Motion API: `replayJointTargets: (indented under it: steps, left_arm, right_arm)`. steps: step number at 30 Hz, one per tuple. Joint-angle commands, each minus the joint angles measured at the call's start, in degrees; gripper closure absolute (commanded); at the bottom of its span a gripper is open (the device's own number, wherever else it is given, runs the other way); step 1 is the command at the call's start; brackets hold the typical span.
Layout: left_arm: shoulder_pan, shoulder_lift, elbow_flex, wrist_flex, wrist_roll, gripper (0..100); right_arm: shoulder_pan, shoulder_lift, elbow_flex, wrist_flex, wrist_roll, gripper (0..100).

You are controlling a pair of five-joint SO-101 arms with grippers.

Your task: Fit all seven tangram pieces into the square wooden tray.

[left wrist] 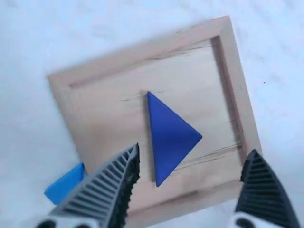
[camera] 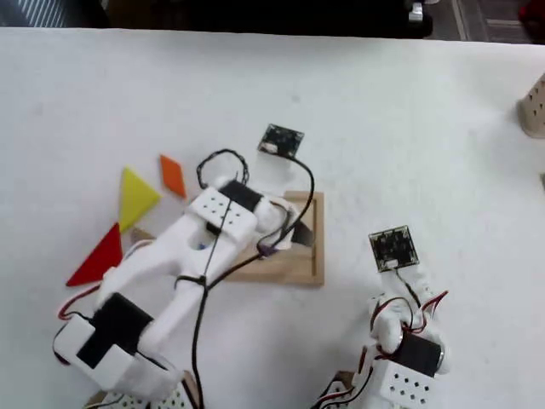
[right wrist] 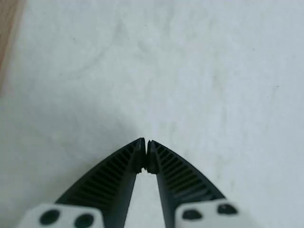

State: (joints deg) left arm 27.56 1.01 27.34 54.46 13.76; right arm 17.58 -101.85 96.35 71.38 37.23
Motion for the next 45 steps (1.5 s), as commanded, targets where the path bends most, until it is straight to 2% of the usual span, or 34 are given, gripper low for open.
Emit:
replayJointTargets:
  steps: [1,6,8,12,16,22,26,37,41,45]
  left_arm:
    - [-4.53,-3.74,-0.26,-1.23,-0.44,73]
    - [-5.41,-3.74,-0.7,2.02,-1.14,91]
    - [-4.79,-3.74,-0.44,2.02,-5.27,98]
    - [-3.12,-3.74,1.23,2.02,-11.69,97]
    - [-0.48,-3.3,3.34,0.7,-11.87,98]
    - [5.67,-3.3,10.55,-8.0,-11.87,98]
    - [8.75,-3.3,11.69,-9.93,-11.69,98]
    - [8.84,-3.38,11.78,-20.04,-11.52,98]
    - [8.31,-3.82,11.78,-20.04,-11.52,98]
    - [4.7,-6.37,12.48,-19.87,-11.52,98]
  right_arm:
    - [0.4,-0.13,0.09,0.4,0.53,98.1]
    - [0.4,-0.13,0.09,0.4,0.53,98.1]
    - [0.4,-0.13,0.09,0.4,0.53,98.1]
    - [0.4,-0.13,0.09,0.4,0.53,98.1]
    - [0.4,-0.13,0.09,0.4,0.53,98.1]
    - [0.4,-0.13,0.09,0.4,0.53,98.1]
    - [0.4,-0.13,0.09,0.4,0.53,98.1]
    - [0.4,-0.13,0.09,0.4,0.53,98.1]
    - [0.4,-0.13,0.09,0.4,0.53,98.1]
    - [0.4,-0.13,0.09,0.4,0.53,98.1]
